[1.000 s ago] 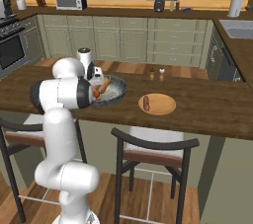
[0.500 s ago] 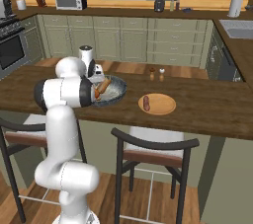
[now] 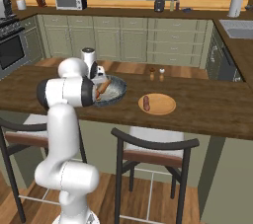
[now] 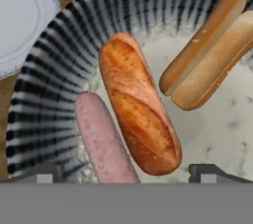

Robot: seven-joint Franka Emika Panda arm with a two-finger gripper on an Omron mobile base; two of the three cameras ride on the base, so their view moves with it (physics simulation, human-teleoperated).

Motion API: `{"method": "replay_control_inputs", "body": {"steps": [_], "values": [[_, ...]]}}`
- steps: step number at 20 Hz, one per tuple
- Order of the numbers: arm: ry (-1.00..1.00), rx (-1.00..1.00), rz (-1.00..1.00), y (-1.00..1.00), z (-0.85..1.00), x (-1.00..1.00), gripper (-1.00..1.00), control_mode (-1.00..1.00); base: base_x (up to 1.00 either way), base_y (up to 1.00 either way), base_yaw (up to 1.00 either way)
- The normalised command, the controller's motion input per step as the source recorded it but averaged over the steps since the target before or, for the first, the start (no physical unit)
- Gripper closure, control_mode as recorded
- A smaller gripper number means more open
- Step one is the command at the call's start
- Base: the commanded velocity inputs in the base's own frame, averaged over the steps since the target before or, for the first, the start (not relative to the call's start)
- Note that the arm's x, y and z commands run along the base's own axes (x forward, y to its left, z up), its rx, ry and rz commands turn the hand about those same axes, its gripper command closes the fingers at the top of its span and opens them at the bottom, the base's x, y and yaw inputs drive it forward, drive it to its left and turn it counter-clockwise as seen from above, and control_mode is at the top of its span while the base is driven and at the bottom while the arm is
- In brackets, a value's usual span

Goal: Place one bun and one sausage from the bowl on each plate.

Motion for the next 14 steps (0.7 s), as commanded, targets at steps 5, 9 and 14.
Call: {"method": "replay_control_inputs", "body": {"steps": [5, 9, 14], "values": [[0.0, 0.0, 0.0, -0.13, 0.0, 0.41, -1.0, -1.0, 0.0, 0.0, 0.0], [0.0, 0.0, 0.0, -0.01, -0.08, 0.33, -1.0, -1.0, 0.0, 0.0, 0.0], [0.02, 0.0, 0.0, 0.01, -0.34, 0.04, -1.0, -1.0, 0.0, 0.0, 0.0]]}}
